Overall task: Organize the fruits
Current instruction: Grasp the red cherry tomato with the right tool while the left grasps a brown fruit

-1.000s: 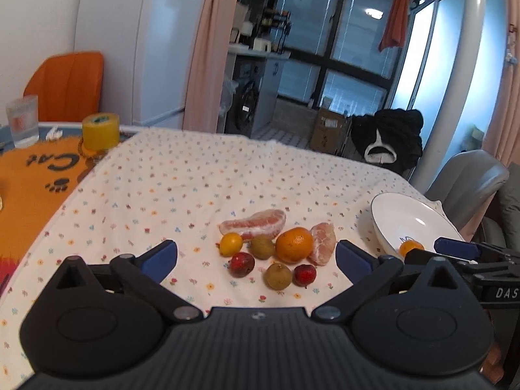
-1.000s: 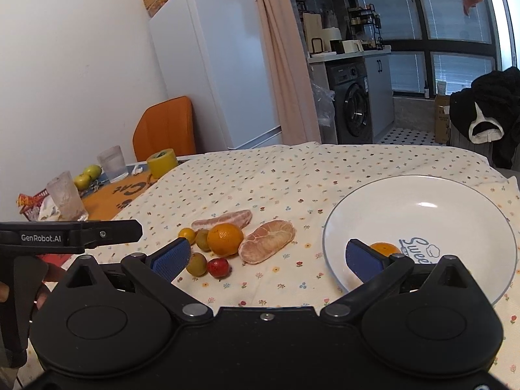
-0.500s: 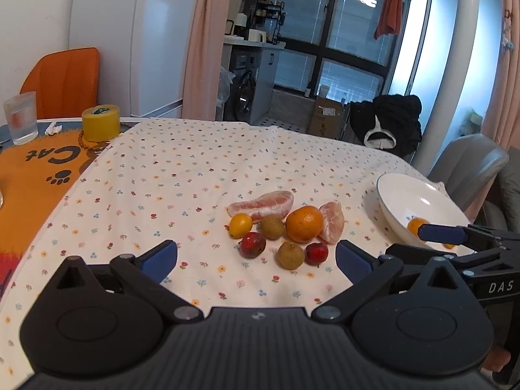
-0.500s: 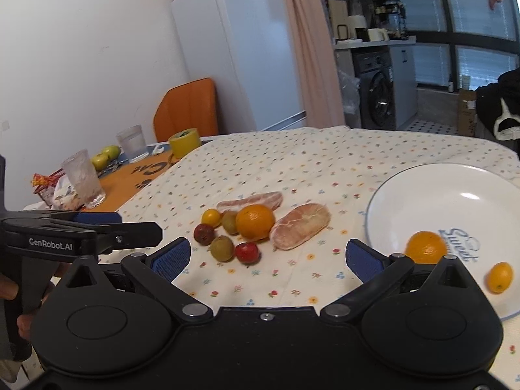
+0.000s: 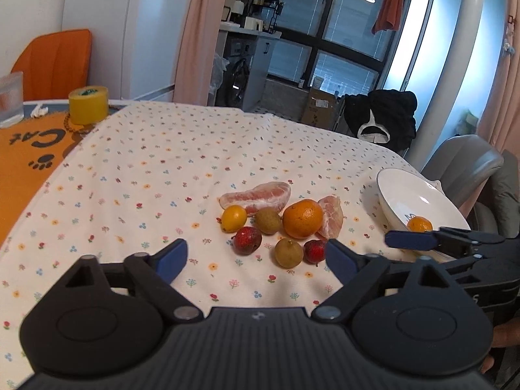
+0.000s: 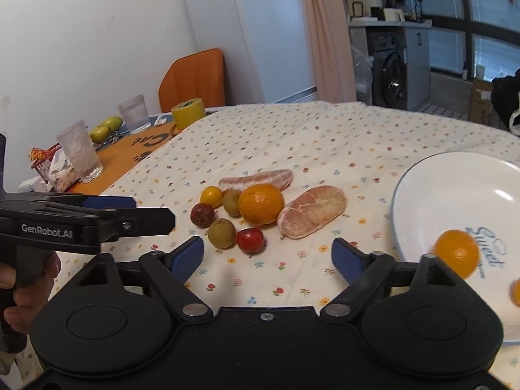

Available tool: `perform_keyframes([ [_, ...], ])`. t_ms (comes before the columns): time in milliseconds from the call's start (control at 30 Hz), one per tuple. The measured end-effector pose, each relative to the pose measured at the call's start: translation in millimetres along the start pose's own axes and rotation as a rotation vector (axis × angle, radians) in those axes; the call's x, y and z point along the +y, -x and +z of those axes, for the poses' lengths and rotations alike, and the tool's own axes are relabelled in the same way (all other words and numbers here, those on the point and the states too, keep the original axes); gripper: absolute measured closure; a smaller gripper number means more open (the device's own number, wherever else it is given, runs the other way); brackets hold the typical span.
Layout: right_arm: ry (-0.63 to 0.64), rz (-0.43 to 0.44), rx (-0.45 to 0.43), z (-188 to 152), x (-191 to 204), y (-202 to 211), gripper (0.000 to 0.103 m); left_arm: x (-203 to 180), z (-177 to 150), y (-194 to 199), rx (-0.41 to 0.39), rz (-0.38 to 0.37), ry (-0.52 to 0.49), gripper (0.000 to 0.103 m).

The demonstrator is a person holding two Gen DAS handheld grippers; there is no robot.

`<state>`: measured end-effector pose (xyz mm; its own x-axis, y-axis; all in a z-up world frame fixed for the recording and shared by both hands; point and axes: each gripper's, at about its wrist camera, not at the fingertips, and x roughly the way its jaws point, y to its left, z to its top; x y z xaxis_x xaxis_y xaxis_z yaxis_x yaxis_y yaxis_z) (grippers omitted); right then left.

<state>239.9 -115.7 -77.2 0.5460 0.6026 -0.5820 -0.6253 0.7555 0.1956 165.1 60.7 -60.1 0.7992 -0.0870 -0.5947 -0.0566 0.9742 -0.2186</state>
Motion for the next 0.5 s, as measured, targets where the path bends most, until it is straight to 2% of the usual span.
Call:
perform_keyframes([
  [200, 0.002, 0.008, 0.023, 2.8, 1.9, -14.9, 0.036, 0.3, -2.1, -10.3, 0.033, -0.026, 0.005, 0.040],
  [367, 0.004, 0.038, 0.045, 5.1, 3.5, -27.2, 0.052, -2.1, -2.6, -17.3, 0.047, -0.039, 0.000, 0.049],
  [500, 0.011, 0.045, 0.056, 5.7, 6.0, -34.8, 0.057, -1.7, -2.1, -22.3, 0.058, -0.039, 0.004, 0.059],
])
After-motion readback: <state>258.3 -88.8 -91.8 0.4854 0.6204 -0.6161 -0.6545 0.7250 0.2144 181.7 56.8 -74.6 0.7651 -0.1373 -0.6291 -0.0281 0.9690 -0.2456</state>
